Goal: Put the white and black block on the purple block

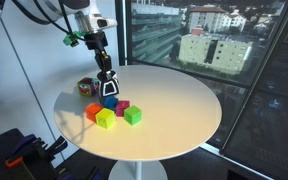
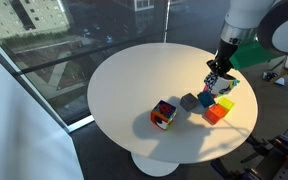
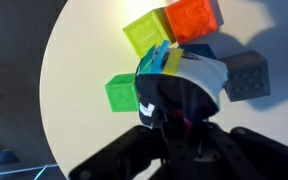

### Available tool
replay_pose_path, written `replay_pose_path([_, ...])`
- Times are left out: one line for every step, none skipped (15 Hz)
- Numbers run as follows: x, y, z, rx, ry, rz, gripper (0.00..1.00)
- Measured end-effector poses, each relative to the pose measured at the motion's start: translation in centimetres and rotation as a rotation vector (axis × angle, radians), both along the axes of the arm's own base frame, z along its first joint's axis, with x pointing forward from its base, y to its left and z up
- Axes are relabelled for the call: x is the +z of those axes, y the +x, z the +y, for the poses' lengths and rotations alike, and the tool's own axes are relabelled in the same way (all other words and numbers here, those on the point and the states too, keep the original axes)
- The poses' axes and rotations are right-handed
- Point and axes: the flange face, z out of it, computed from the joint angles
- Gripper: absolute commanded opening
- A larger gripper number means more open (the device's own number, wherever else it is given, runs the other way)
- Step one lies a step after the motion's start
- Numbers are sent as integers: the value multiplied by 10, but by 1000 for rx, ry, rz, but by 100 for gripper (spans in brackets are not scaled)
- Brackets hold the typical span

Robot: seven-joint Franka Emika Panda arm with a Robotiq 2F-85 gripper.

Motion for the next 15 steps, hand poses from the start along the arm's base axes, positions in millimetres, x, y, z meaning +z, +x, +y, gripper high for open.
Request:
replay_pose_path([0,2,-5,-11,-1,3,8])
replay_pose_path([-1,3,-10,-22,0,6,7])
replay_pose_path([-2,5,-15,-32,0,8,7])
replay_pose_path([-4,7,-20,-43,0,12,7])
replay_pose_path([-5,10,-24,-52,1,15,7])
replay_pose_path([-7,13,-29,-62,1,19,7])
replay_pose_path([-9,16,-33,-73,1,22,7])
replay_pose_path([-12,19,-37,-84,0,26,7])
replay_pose_path([-14,22,-41,-95,0,30,7])
replay_pose_path([-17,25,-44,-106,-1,33,7])
replay_pose_path([-19,28,-48,-116,-2,38,7])
replay_pose_path([-22,31,-50,-125,-3,41,7])
replay_pose_path([-25,34,-53,-133,-4,45,7])
replay_pose_path([-27,37,-56,-139,-4,48,7])
replay_pose_path([-30,40,-58,-145,-5,51,7])
